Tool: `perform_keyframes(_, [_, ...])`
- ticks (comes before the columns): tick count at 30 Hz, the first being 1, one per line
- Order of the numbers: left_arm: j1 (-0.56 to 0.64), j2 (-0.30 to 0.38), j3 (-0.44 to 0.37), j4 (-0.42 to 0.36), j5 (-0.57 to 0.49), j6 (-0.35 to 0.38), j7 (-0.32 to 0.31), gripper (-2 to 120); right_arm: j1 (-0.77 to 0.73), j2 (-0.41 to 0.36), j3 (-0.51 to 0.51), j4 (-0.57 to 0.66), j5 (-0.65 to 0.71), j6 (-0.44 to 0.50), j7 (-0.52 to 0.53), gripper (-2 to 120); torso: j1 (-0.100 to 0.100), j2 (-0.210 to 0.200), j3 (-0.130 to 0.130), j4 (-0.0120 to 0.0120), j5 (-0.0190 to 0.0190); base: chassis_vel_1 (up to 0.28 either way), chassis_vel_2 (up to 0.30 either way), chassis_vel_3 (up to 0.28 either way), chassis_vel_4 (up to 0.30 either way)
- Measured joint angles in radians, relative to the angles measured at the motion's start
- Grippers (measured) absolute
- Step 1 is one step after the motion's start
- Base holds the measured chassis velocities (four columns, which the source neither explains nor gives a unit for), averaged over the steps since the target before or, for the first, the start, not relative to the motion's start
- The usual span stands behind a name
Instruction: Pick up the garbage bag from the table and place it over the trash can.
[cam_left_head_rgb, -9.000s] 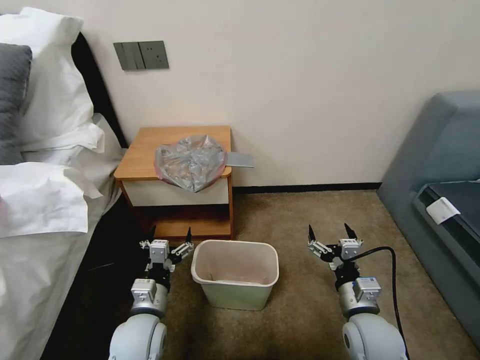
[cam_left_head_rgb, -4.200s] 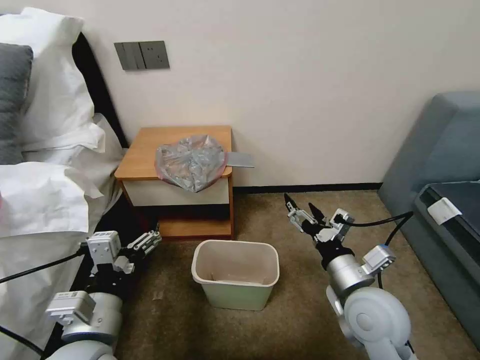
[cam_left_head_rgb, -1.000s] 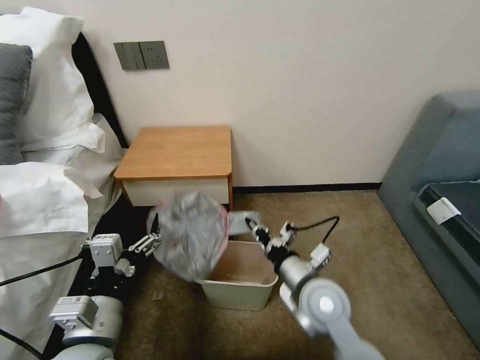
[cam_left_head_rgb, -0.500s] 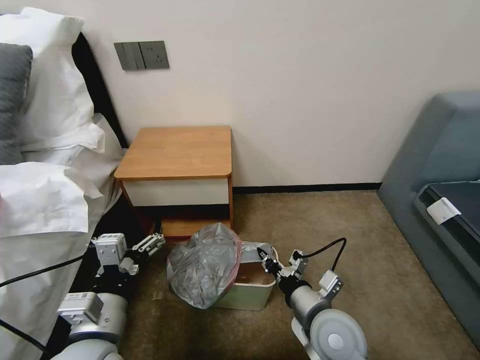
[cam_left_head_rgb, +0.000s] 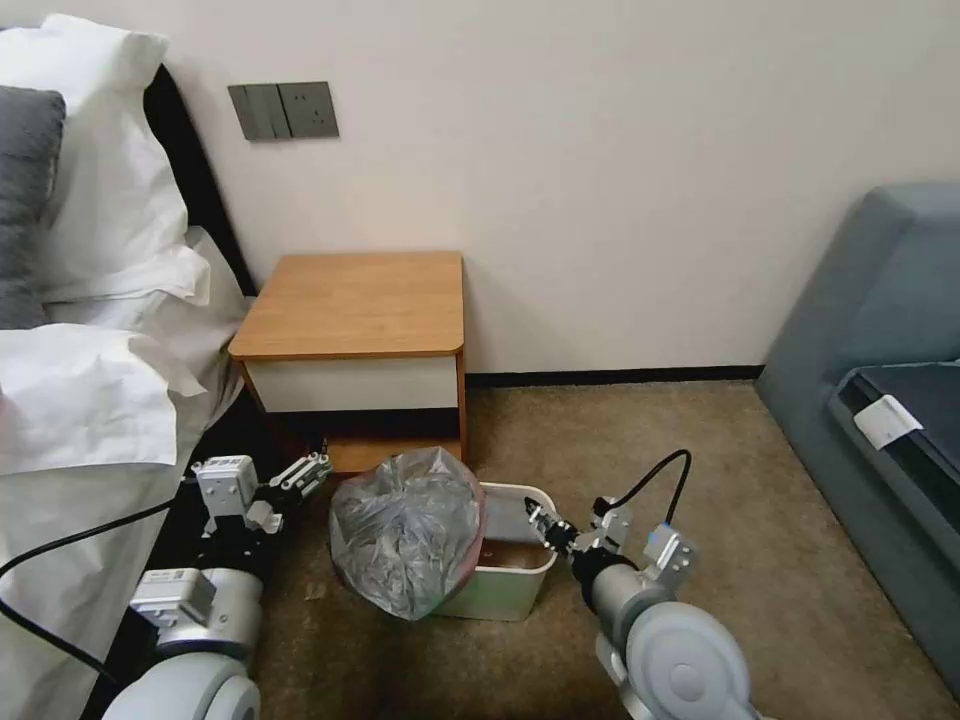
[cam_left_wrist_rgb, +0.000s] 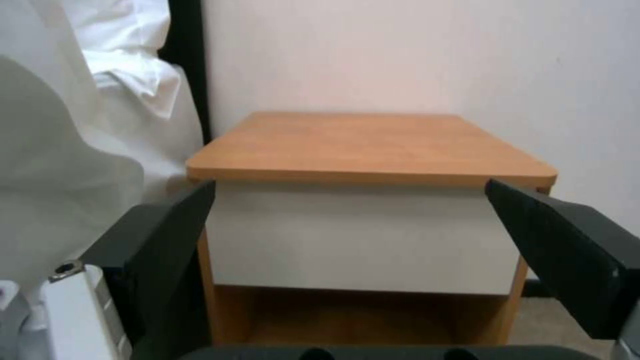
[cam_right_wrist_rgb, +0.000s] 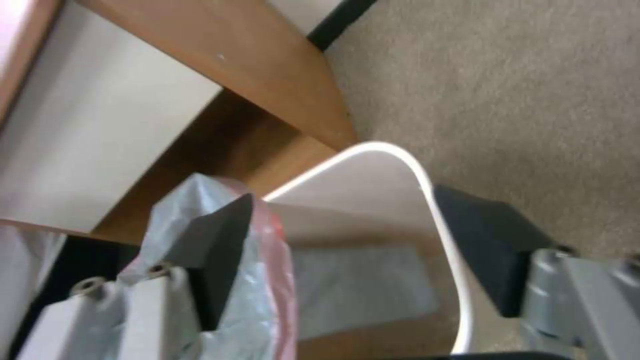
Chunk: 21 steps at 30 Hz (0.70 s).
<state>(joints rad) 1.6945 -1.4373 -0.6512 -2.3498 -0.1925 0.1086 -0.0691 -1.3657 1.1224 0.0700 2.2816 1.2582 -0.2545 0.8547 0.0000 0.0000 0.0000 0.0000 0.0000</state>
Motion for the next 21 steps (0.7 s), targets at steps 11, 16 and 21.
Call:
perform_keyframes(11, [0.012,-0.002,0.007,0.019,-0.019,0.028,-0.001,100,-0.065,-0.025,0.186,0.034,-0.059,-0.015,-0.212,100,0.0,0.0,0.0,-0.0001,0.0,0.0,0.0,0.0,0.0])
perform_keyframes(16, [0.057,0.006,0.047,0.047,-0.021,0.076,-0.006,100,-0.1,-0.021,0.228,0.011,-0.183,0.022,-0.298,100,0.0,0.0,0.0,0.0001,0.0001,0.0,0.0,0.0,0.0])
perform_keyframes(21, [0.056,0.01,0.13,0.109,-0.02,0.097,-0.03,100,-0.128,-0.007,0.237,0.008,-0.221,0.041,-0.315,100,0.0,0.0,0.0,0.0,0.0,0.0,0.0,0.0,0.0])
